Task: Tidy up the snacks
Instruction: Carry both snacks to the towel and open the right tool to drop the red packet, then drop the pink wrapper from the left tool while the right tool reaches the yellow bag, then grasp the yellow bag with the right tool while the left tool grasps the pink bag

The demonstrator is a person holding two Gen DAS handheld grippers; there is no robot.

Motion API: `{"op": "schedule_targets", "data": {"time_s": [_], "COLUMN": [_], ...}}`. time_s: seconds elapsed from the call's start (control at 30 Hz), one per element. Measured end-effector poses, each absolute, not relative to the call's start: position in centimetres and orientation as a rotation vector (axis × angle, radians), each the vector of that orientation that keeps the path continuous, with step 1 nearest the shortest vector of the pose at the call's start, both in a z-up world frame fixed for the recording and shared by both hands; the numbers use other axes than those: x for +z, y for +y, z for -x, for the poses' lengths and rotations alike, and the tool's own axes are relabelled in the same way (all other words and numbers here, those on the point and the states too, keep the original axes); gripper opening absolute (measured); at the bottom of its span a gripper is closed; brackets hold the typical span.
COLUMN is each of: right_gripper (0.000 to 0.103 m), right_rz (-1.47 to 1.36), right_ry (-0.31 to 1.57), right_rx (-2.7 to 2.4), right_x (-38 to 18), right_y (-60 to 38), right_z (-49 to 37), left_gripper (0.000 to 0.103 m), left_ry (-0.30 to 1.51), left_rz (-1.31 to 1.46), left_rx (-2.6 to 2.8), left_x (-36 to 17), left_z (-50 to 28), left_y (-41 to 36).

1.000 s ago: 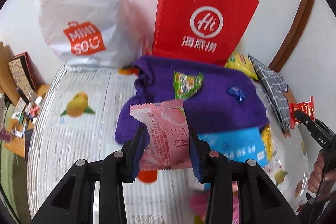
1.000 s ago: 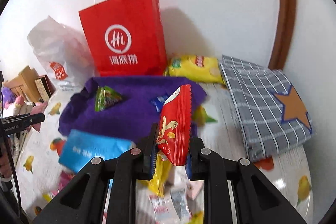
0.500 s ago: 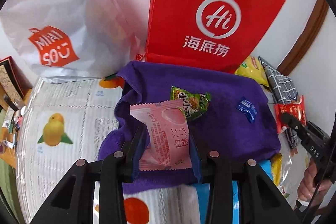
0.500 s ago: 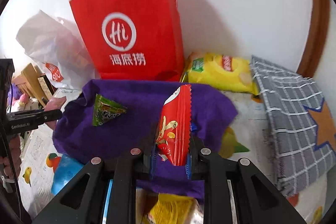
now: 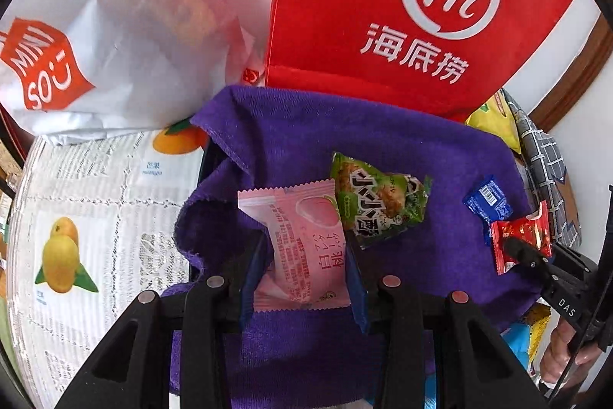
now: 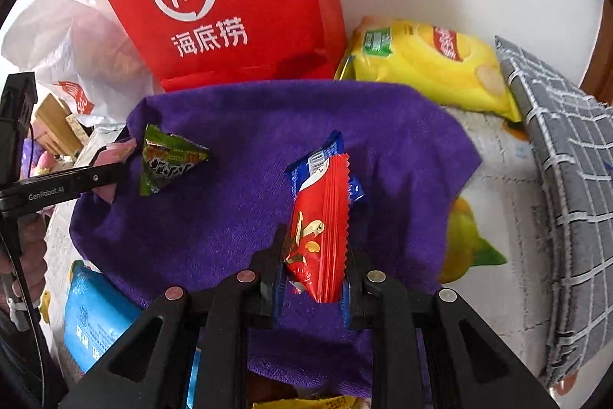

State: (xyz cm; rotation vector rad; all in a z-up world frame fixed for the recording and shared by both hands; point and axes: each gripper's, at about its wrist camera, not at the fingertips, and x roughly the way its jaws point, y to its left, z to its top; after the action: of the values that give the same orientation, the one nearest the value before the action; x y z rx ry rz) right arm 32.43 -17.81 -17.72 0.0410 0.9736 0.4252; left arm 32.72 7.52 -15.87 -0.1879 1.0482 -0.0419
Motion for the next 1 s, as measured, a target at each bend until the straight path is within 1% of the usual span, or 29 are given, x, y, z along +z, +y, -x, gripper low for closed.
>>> {"op": "schedule_targets", "data": {"time_s": [0.07,0.13,0.17,0.2,0.23,0.27,0.3,0.47,0.7,0.77,0.83,0.87,0.93,1.0], "right_gripper": [0.026,0.047,0.051,0.057,0.061,0.063,0.065,0.065,0.064,0.06,0.047,0.046,0.036,0.035], "right_rz": [-0.04,-0.027,-0.02,-0.02,-0.023,-0.031,-0.045,-0.091,-0.125,-0.125,-0.117,-0.117,-0.109,-0.104], "right_ry": [0.969,0.969,0.949,0.929,0.912,0.903,0.897,0.918,1.005,1.018,1.024,1.023,1.014,0.997], "right_rx": [0.43,0.432,0.424,0.412,0.4,0.394,0.389,0.38,0.404,0.398,0.377,0.374,0.359,0.362], "right_x": [-17.6,-17.1,-16.5,-15.9,-15.3,-14.7,-14.3,-14.3,-17.4,-18.3,-18.8,-18.8,-18.4,-17.7], "right_y": [-17.9,-18.1,-18.4,-18.8,-19.3,-19.9,-20.6,-22.6,-21.6,-21.1,-20.7,-20.5,-20.5,-20.7], "right_z": [-32.2,-31.9,-31.4,-30.9,-30.3,-29.5,-28.6,-24.8,-22.4,-22.5,-22.7,-22.7,-22.3,-21.7], "left_gripper": [0.039,0.039,0.04,0.047,0.061,0.064,0.065,0.066,0.068,0.068,0.068,0.068,0.068,0.068], "left_ry": [1.052,1.054,1.055,1.06,1.065,1.065,1.053,1.009,0.991,0.993,0.992,0.992,0.993,0.994], "left_rz": [0.2,0.212,0.214,0.213,0.207,0.198,0.187,0.167,0.163,0.16,0.153,0.152,0.157,0.168], "left_rx": [-0.044,-0.048,-0.051,-0.054,-0.054,-0.052,-0.049,-0.061,-0.045,-0.035,-0.02,-0.013,-0.011,-0.019], "left_x": [-16.0,-16.1,-16.1,-16.0,-15.9,-15.7,-15.4,-13.5,-12.2,-12.0,-11.9,-11.9,-11.9,-12.1], "left_z": [-32.7,-32.6,-32.5,-32.3,-32.3,-31.9,-31.5,-29.3,-24.6,-23.3,-21.8,-21.0,-19.9,-18.7], "left_y": [7.5,7.6,7.6,7.5,7.4,7.3,7.2,7.0,8.4,9.0,9.6,9.9,10.0,9.9]}}
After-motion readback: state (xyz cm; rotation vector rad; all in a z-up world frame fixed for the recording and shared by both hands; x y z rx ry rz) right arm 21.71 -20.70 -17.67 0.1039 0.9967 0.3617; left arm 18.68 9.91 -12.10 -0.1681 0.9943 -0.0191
